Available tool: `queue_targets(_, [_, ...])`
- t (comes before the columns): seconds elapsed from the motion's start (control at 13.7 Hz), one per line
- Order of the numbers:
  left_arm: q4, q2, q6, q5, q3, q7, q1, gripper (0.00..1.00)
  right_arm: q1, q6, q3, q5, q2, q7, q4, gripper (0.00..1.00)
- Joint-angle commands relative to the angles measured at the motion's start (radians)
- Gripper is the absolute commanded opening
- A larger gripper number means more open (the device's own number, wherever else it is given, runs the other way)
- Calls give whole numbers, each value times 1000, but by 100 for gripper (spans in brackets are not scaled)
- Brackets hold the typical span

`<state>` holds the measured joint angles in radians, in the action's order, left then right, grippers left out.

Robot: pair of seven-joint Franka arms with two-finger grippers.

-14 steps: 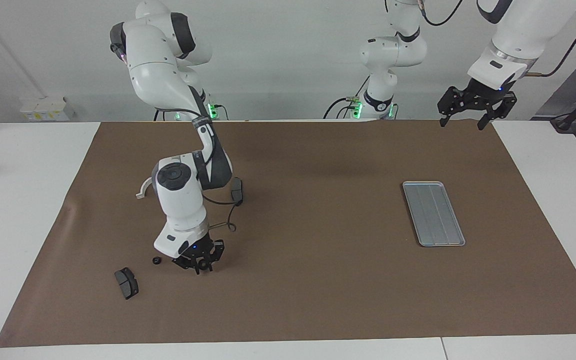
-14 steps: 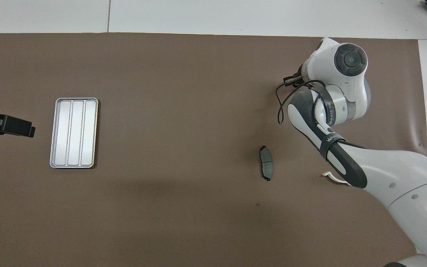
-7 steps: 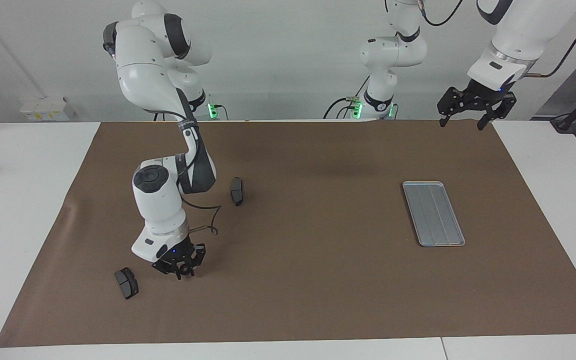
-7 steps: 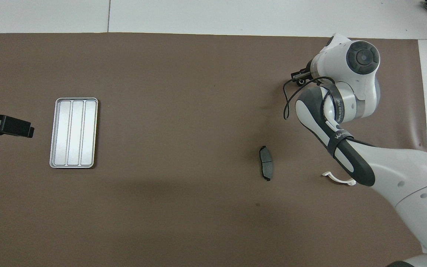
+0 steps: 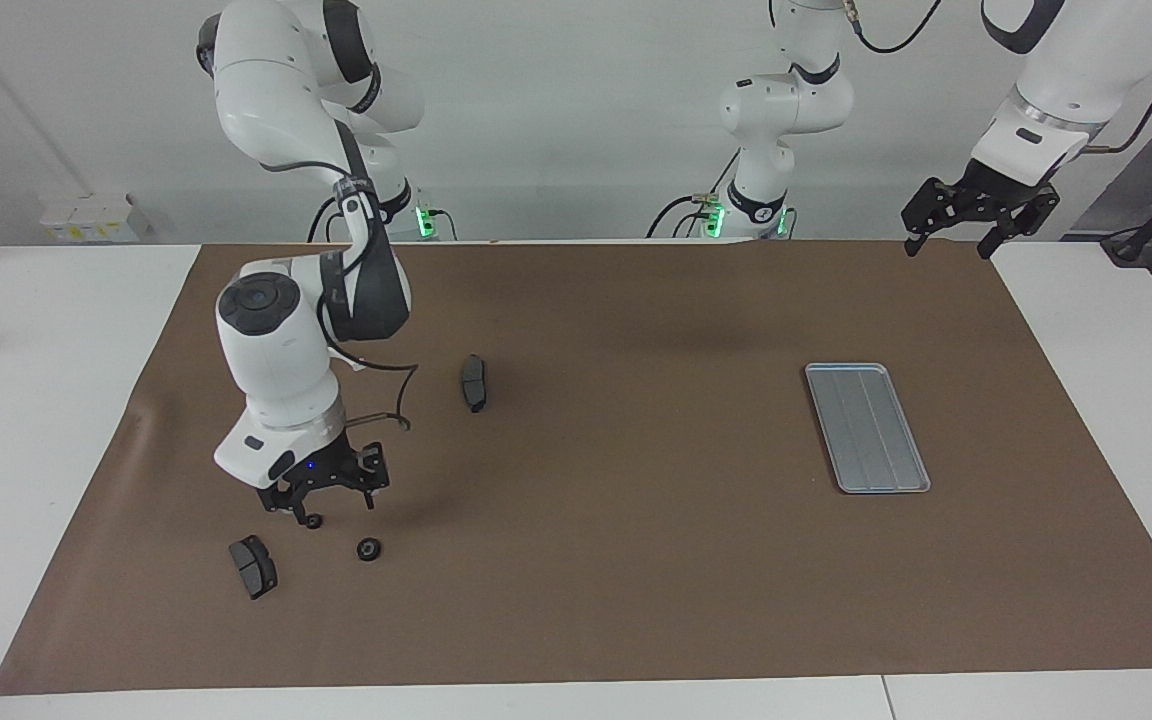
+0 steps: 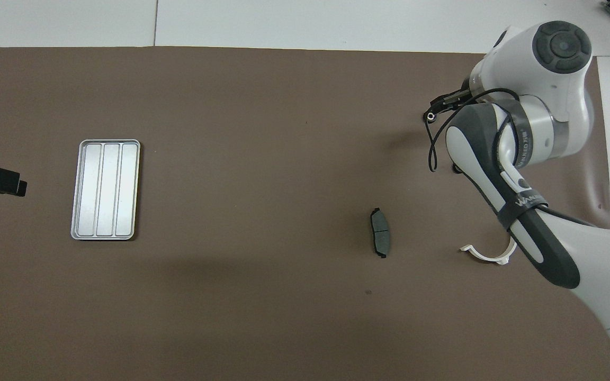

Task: Place bearing gear from tray to pile

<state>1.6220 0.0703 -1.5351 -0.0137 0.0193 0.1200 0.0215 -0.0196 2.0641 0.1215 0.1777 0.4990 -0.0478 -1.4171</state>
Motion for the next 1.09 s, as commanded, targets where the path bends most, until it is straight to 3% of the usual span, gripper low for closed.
queue_targets(0.0, [30, 31, 3, 1, 7, -5, -23, 100, 30, -135, 13, -9, -80, -20, 9, 88])
queue_targets(0.44, [29, 31, 3, 3, 8, -5, -55, 100, 81, -382, 12, -72, -256, -21, 7, 89])
queue_targets(0.66, [29, 31, 4, 3, 8, -5, -48, 100, 125, -481, 9, -170, -342, -20, 1, 89])
queue_targets(1.02, [29, 31, -5, 3, 8, -7, -38, 100, 139, -620, 9, -214, -434, 41, -25, 89])
